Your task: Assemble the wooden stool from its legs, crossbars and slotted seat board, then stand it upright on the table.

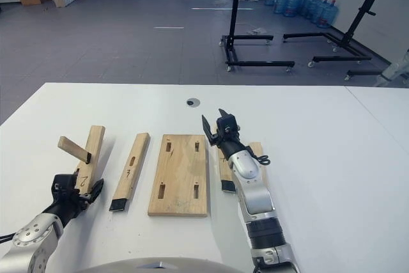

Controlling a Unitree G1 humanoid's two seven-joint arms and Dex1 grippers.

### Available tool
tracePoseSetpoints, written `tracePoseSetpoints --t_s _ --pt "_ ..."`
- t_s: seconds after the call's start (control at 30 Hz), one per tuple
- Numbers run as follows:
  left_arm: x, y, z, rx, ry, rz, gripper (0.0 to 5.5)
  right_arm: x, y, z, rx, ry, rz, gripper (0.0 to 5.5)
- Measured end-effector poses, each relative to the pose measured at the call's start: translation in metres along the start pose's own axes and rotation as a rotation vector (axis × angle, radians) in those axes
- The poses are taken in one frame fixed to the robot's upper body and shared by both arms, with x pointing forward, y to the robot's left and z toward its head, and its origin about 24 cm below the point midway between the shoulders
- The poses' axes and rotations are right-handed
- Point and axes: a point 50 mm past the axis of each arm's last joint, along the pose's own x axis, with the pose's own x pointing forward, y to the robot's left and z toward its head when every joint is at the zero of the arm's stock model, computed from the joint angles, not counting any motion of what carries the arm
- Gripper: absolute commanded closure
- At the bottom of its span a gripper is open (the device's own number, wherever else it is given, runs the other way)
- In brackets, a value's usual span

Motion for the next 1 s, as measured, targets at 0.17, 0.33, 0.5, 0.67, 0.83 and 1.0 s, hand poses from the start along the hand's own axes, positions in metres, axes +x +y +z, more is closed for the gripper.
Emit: tracePoseSetpoints --t_s 0.17,0.33,0.5,0.67,0.83,1.0 --pt "-0.001 -0.007 0.008 -0.012 0.037 -0.014 3.02 0.000 0.000 0.000 0.003 -0.001 -0.007 2.57" --pt "-0.001 -0.012 0.009 -0.018 0.054 -0.010 3.46 0.000 -0.001 0.000 0.003 0.002 -0.012 2.57" --pt "0.000 -0.018 0.011 -0.019 0.056 -0.018 3.46 0.000 -0.004 -0.001 0.002 0.004 -0.022 2.57" --pt "0.004 -0.026 0.028 -0.028 -0.036 -0.044 3.46 0.003 -0.005 0.000 0.000 0.003 -0.020 2.57" --pt "0.010 -0.026 0.096 -0.041 -0.416 -0.053 3.46 0.008 -0.007 0.003 -0.007 -0.014 -0.022 2.57" --pt "0.023 -0.055 0.124 -0.155 -0.619 -0.267 3.46 0.023 -0.021 0.027 0.183 -0.120 0.025 2.57"
